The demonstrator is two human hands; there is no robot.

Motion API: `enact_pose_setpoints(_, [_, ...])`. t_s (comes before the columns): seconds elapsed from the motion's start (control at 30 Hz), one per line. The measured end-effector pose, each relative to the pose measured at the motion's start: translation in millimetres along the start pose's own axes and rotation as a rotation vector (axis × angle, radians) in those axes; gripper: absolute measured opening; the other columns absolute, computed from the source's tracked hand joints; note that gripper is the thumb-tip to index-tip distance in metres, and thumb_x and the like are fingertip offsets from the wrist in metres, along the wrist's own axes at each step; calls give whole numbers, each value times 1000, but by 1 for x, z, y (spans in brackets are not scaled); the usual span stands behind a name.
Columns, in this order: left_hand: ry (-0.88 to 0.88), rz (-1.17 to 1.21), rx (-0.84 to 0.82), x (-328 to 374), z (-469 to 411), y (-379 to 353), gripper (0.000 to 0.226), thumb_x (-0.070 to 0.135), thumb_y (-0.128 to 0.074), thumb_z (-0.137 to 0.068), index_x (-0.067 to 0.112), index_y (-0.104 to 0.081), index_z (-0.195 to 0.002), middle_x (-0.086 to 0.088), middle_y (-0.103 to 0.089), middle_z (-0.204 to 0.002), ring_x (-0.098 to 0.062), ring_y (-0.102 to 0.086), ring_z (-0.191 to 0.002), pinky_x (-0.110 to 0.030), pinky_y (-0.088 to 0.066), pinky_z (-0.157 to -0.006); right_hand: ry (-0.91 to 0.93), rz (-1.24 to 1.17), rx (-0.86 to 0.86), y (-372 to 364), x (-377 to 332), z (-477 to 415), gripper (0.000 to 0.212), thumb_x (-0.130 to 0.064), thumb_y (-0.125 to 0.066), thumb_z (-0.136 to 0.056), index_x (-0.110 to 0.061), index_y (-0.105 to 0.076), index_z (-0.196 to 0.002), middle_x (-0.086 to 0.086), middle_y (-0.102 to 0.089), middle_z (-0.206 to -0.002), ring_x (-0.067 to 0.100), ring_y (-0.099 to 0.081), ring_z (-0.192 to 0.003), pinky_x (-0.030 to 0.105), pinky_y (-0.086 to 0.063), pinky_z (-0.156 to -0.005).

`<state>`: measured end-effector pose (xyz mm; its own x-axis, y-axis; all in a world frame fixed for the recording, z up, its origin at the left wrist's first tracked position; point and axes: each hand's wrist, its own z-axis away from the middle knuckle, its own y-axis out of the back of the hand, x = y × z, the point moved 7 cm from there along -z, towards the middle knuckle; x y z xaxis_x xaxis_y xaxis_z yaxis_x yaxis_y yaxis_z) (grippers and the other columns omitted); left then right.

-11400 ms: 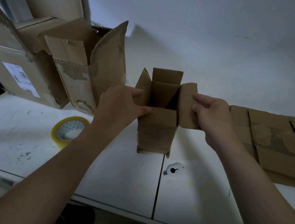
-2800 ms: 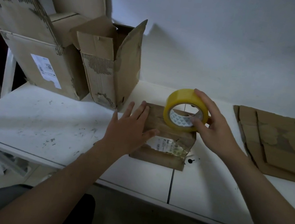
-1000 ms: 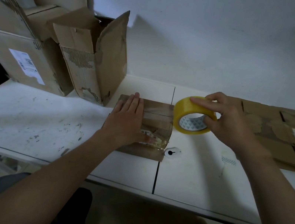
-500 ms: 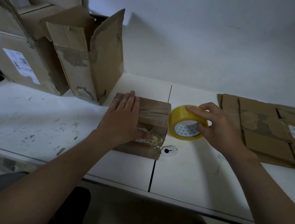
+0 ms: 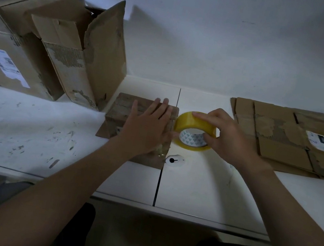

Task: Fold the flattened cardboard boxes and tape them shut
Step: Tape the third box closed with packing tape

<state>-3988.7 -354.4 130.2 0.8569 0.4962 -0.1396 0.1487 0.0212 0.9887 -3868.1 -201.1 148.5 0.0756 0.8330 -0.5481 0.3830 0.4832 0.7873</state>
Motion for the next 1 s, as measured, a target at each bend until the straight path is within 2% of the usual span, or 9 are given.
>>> enact_pose_setpoints(0.13, [-26,12,-18,-21,2,-1,94,72,15,-79,28,-11,-159,-2,4,-168,-23,7,-155,-69,-15,-115,-8,103,-115,-7,-22,1,68,-19,-72,-88,-47,-39,-141,-10,-42,-116,16,-51,-97,28,-45,-72])
enact_pose_setpoints(0.27, [49,37,-52,-38,13,0,88,72,20,-83,40,-15,-158,-9,-6,-168,-36,-7,-153,-75,-14,-110,-5,283,-224,-21,-48,0,84,-40,-71,-87,-53,-17,-150,-5,-39,-108,15,-47,-89,29,-39,-60])
enact_pose_setpoints(0.33, [66,145,-95,-48,17,-4,76,69,9,-86,46,-9,-156,-2,-2,-168,-34,-3,-153,-75,-14,-111,19,387,-230,-27,-63,0,85,-52,-68,-86,-51,-14,-152,-6,-37,-103,17,-47,-93,31,-36,-60])
enact_pose_setpoints(0.43, [-20,288,-136,-58,19,-5,53,49,-21,-104,45,-13,-157,1,0,-168,-29,4,-154,-66,-14,-117,28,360,-263,-36,-81,2,88,-65,-69,-79,-48,-21,-151,-7,-47,-108,19,-49,-106,32,-39,-70])
enact_pose_setpoints(0.53, [-115,411,-183,-67,23,-3,51,35,-34,-107,37,-20,-156,1,-2,-168,-27,5,-154,-51,-4,-123,8,260,-317,-43,-90,2,93,-71,-73,-71,-47,-27,-149,-8,-56,-126,17,-52,-114,33,-45,-83])
enact_pose_setpoints(0.6, [-161,467,-194,-73,24,-3,50,28,-38,-107,37,-24,-154,5,-2,-167,-26,6,-153,-44,-3,-122,0,193,-342,-47,-95,0,89,-76,-69,-70,-48,-34,-147,-12,-60,-112,12,-57,-102,29,-45,-77])
enact_pose_setpoints(0.73, [-227,472,-167,-86,24,-8,52,24,-46,-105,50,-28,-146,10,0,-167,-25,11,-153,-45,-1,-122,-6,59,-325,-56,-95,-13,59,-72,-57,-82,-43,-58,-133,-14,-64,-78,3,-62,-68,25,-45,-63])
enact_pose_setpoints(0.87, [-266,435,-164,-94,22,-6,56,18,-51,-103,52,-33,-144,9,-5,-167,-26,14,-152,-49,2,-122,98,32,-161,-57,-92,-40,33,-58,-46,-96,-41,-71,-110,-13,-64,-102,14,-57,-96,34,-45,-85])
enact_pose_setpoints(1.0, [-329,561,-147,-86,24,6,46,19,-43,-105,45,-36,-143,17,-9,-162,-20,8,-152,-45,-2,-124,114,-43,-107,-68,-88,-68,30,-32,-49,-105,-27,-68,-128,2,-57,-141,18,-45,-133,25,-26,-109])
